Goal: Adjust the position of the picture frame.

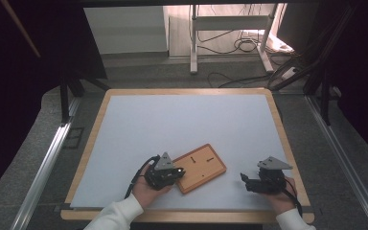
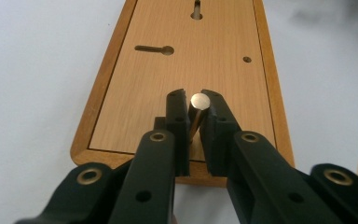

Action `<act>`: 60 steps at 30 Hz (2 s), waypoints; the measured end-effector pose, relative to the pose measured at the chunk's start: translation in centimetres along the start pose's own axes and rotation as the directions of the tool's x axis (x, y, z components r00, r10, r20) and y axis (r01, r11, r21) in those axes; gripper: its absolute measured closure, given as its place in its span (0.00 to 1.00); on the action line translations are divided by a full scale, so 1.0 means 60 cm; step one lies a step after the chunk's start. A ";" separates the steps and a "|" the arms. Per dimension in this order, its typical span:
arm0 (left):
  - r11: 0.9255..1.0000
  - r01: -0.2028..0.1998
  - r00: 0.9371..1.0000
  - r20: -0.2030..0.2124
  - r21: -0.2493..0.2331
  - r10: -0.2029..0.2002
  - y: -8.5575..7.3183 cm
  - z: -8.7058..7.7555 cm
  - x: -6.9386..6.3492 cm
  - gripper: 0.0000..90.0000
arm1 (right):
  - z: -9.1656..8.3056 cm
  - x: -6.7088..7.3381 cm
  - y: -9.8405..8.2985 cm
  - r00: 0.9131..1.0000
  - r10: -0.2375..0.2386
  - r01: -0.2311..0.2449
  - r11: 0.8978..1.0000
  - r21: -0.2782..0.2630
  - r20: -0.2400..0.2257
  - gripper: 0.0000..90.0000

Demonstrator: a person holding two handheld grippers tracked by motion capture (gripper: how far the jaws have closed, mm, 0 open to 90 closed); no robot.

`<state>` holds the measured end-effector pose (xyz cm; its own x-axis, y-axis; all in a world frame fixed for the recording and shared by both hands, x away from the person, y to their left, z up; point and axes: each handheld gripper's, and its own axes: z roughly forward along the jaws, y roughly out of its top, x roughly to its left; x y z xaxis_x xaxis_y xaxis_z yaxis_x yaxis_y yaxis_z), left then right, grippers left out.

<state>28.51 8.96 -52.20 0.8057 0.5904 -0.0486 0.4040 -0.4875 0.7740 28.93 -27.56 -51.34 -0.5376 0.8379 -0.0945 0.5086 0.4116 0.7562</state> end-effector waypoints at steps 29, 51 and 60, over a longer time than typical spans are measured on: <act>0.997 0.033 0.996 0.081 -0.067 -0.027 -0.022 -0.066 0.105 0.95 | -0.002 0.001 0.000 1.000 -0.006 0.006 1.000 -0.002 0.002 0.17; 0.997 0.070 0.997 0.020 -0.026 -0.069 -0.041 -0.059 0.144 0.94 | 0.001 0.004 0.000 1.000 -0.014 0.014 1.000 0.006 -0.002 0.17; 0.997 0.076 0.997 0.003 -0.022 -0.076 -0.047 -0.057 0.139 0.91 | -0.001 0.007 0.001 1.000 -0.017 0.017 1.000 0.000 -0.002 0.17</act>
<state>32.63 17.44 -52.63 0.7740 0.6236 -0.1096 0.4544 -0.4265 0.7820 28.70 -27.22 -51.32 -0.5473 0.8302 -0.1060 0.4996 0.4257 0.7545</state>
